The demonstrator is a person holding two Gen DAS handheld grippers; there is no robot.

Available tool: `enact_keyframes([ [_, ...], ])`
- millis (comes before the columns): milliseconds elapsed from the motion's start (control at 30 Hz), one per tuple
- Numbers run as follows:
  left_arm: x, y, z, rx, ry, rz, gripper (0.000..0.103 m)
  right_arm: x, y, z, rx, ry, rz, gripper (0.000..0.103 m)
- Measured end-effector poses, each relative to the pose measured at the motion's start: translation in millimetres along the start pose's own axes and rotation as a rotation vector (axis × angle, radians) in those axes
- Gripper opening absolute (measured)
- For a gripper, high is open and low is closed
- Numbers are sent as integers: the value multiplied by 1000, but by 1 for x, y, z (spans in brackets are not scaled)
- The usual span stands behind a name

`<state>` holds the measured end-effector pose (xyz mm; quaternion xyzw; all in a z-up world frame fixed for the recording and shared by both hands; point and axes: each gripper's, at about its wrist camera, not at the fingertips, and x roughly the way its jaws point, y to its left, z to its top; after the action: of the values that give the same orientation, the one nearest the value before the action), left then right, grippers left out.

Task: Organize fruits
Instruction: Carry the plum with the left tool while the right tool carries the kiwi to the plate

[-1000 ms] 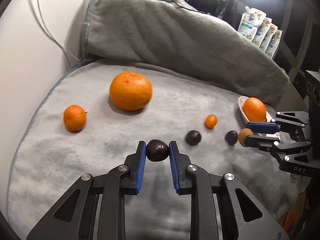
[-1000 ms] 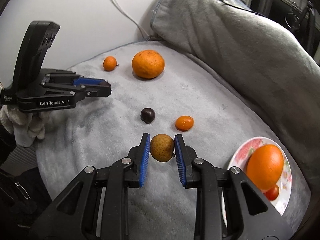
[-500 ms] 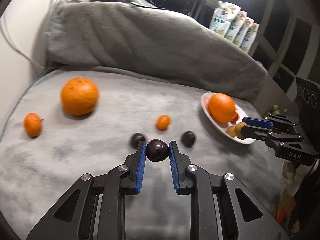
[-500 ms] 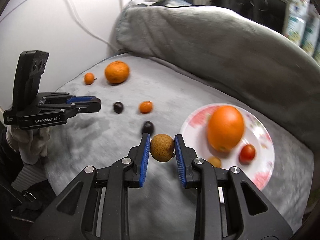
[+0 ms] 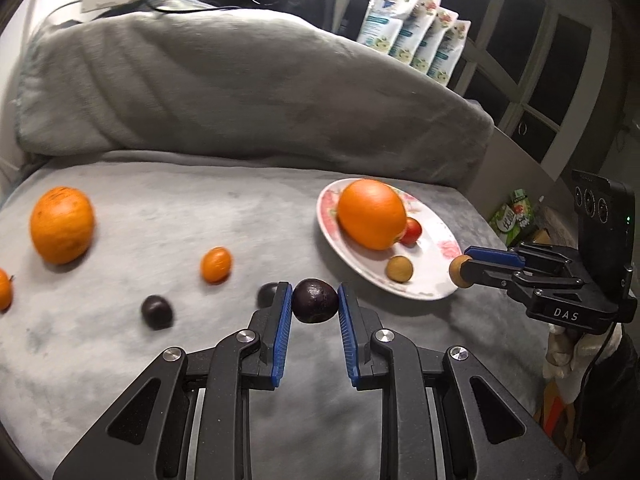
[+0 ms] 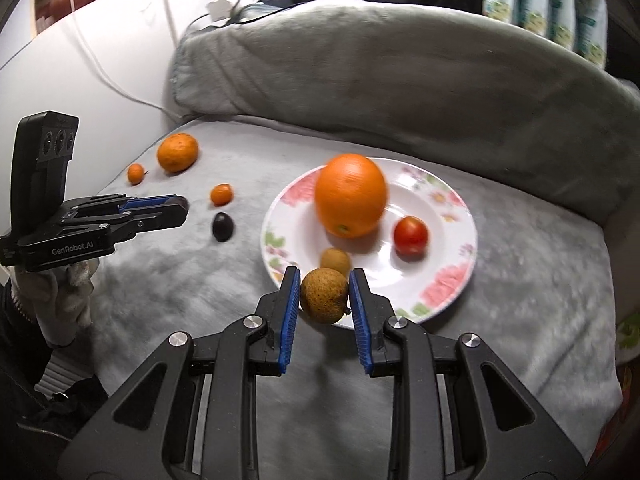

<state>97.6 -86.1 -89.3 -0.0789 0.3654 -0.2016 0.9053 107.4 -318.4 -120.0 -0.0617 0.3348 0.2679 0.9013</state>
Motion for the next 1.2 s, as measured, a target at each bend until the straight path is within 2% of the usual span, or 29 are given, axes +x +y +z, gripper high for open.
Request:
enact_keyframes([
  [500, 37, -38, 15, 72, 34, -14, 21, -2, -35, -7, 54, -9, -32, 26],
  [800, 57, -48, 19, 96, 63, -11, 21, 6, -52, -2, 78, -5, -42, 26],
  [1200, 61, -48, 20, 109, 72, -15, 22, 15, -60, 2, 100, 2, -30, 26],
])
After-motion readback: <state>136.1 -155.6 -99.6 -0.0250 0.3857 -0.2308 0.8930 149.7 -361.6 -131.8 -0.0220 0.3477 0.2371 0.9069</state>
